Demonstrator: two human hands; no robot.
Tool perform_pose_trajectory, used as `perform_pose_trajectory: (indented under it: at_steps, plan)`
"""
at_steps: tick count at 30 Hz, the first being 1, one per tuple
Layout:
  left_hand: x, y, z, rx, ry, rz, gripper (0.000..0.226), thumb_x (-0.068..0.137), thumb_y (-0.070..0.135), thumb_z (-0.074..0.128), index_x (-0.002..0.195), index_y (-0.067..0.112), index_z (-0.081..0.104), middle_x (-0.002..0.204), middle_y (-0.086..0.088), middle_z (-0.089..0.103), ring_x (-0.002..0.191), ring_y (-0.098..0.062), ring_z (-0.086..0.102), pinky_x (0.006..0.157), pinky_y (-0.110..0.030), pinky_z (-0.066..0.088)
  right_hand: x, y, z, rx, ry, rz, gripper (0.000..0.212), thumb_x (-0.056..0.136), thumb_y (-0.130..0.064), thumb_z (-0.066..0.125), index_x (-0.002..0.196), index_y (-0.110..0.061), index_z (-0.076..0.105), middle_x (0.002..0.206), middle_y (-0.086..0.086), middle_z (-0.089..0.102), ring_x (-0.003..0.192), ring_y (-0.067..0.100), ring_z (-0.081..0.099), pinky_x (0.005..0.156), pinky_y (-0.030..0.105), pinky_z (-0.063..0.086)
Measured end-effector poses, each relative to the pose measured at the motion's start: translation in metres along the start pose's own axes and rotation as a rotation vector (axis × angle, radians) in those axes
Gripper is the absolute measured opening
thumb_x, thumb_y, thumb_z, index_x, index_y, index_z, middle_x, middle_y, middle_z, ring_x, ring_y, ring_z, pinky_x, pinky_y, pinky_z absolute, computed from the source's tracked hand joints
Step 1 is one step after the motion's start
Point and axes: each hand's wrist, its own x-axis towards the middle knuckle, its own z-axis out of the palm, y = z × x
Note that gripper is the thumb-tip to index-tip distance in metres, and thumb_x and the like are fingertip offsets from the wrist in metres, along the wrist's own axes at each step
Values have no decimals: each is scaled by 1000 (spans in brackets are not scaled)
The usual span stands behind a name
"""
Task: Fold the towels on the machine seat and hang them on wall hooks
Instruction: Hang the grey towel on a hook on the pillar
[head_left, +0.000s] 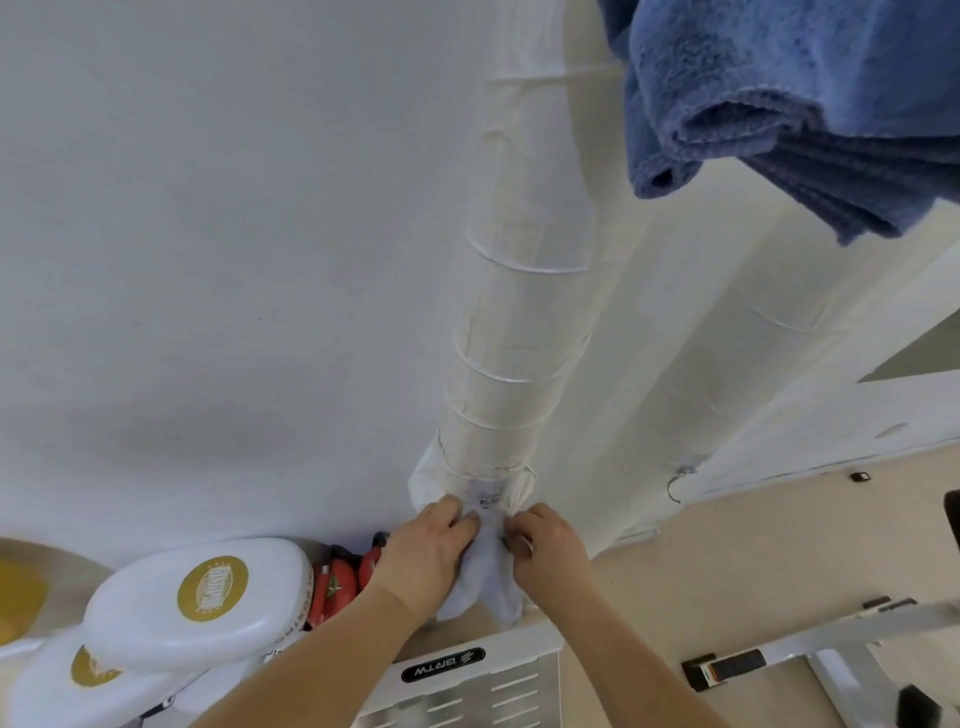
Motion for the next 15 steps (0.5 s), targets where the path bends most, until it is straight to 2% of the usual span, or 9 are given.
perform_pose_trajectory:
  at_steps: [2,4,7,11,15]
  plan:
    - [-7,3,-4,-1,51,12,53,62,35,84,111,21,69,97,0,58,74,-18,64,46,-29,52,-3,-5,-10,33,-70,-5,21,87,-16,62,101,-12,78,97,5,61,90,27,64,83,33,53]
    - [-12,10,-9,13,123,27,33,81,36,66,109,19,70,105,-1,58,83,-23,60,61,-36,53,-6,-8,-17,-1,-159,-30,31,85,-29,65,109,-12,75,103,0,59,107,23,61,91,23,48]
    - [-14,17,-15,76,147,27,37,88,49,54,108,20,68,108,2,60,92,-23,56,74,-38,52,-7,-13,-24,-59,-244,11,53,80,-46,72,123,-16,64,119,-1,59,114,19,58,93,24,45]
    - [-13,14,-14,134,68,21,46,80,49,56,115,22,69,103,4,64,91,-22,59,75,-36,54,-9,-19,-14,-96,-191,84,45,85,-39,71,122,-15,61,118,1,62,111,23,62,91,29,47]
    - [-5,16,-10,83,47,-63,33,68,37,82,98,26,75,91,8,68,84,-20,63,70,-34,56,-12,-19,1,-32,-96,148,31,89,-37,68,112,-17,63,107,-2,65,100,20,64,80,24,42]
